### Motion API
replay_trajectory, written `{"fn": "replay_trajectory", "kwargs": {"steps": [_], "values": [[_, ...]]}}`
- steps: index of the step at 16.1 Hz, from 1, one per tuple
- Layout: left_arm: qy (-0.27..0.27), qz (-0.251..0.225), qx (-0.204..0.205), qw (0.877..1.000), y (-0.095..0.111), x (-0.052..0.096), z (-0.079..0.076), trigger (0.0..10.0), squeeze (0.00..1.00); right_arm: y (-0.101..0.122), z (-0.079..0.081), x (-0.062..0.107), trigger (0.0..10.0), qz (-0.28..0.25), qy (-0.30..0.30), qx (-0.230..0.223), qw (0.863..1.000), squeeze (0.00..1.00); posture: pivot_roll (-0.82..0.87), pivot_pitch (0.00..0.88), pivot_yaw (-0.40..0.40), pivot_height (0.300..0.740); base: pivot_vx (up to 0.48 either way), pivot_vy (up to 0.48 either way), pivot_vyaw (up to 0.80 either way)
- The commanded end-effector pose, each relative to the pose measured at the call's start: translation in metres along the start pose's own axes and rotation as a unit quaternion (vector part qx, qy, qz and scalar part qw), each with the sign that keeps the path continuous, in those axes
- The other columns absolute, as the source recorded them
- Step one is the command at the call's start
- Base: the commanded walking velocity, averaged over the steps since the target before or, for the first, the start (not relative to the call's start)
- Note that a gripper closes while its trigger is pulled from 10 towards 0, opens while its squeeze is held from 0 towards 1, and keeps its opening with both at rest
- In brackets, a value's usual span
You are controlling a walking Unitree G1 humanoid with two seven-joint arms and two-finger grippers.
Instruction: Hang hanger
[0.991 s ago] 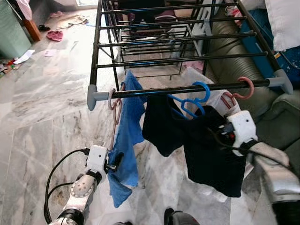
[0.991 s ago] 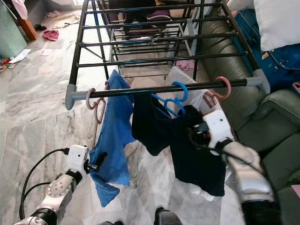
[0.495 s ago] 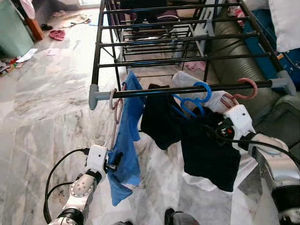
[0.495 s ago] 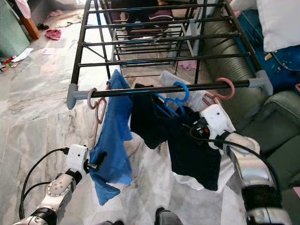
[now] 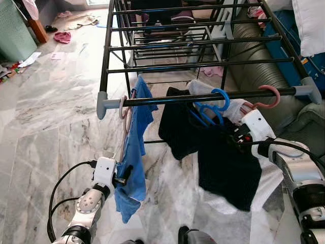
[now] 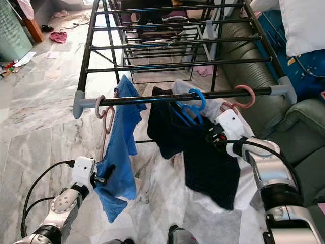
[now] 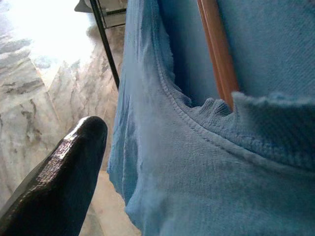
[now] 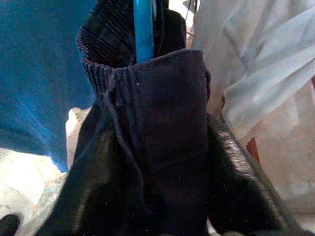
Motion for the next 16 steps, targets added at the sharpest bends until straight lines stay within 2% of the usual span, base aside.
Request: {"fn": "replay_trajectory", "kwargs": {"steps": [1,6,10,13,16], "values": [[-0.006,0.073,0.008,0.997,-0.040,0.018,-0.006,10.0,0.00,-0.002,0.000,-0.001,0.0,0.007,0.000,0.006,1.000,0.00,-0.18,0.171,0.039,0.740,0.000,0.000,0.00],[-0.010,0.073,0.007,0.997,-0.040,0.018,-0.007,10.0,0.00,-0.007,-0.008,-0.003,0.0,0.013,-0.030,0.004,0.999,0.00,-0.19,0.172,0.041,0.740,0.000,0.000,0.00],[-0.010,0.073,0.007,0.997,-0.040,0.018,-0.008,10.0,0.00,-0.009,-0.007,-0.005,0.0,-0.001,-0.052,-0.004,0.999,0.00,-0.19,0.173,0.042,0.740,0.000,0.000,0.00],[-0.009,0.072,0.006,0.997,-0.040,0.018,-0.008,10.0,0.00,0.006,-0.004,-0.009,0.0,-0.039,-0.075,-0.008,0.996,0.00,-0.19,0.173,0.045,0.740,0.000,0.000,0.00],[-0.008,0.071,0.006,0.997,-0.039,0.018,-0.007,10.0,0.00,0.022,0.009,-0.012,0.0,-0.086,-0.107,-0.026,0.990,0.00,-0.19,0.170,0.040,0.740,0.000,0.000,0.00]]}}
Point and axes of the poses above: a point about 5 cm out from each wrist's last joint towards the gripper, its own x axis pointing back from the gripper into the wrist, its own y axis along the axis of the wrist's last joint, z = x × y, the point moved 5 cm from there along -x, pointing out of the wrist towards the gripper, and after that the axes turned 3 degrees about -x, right-handed, at the moved point
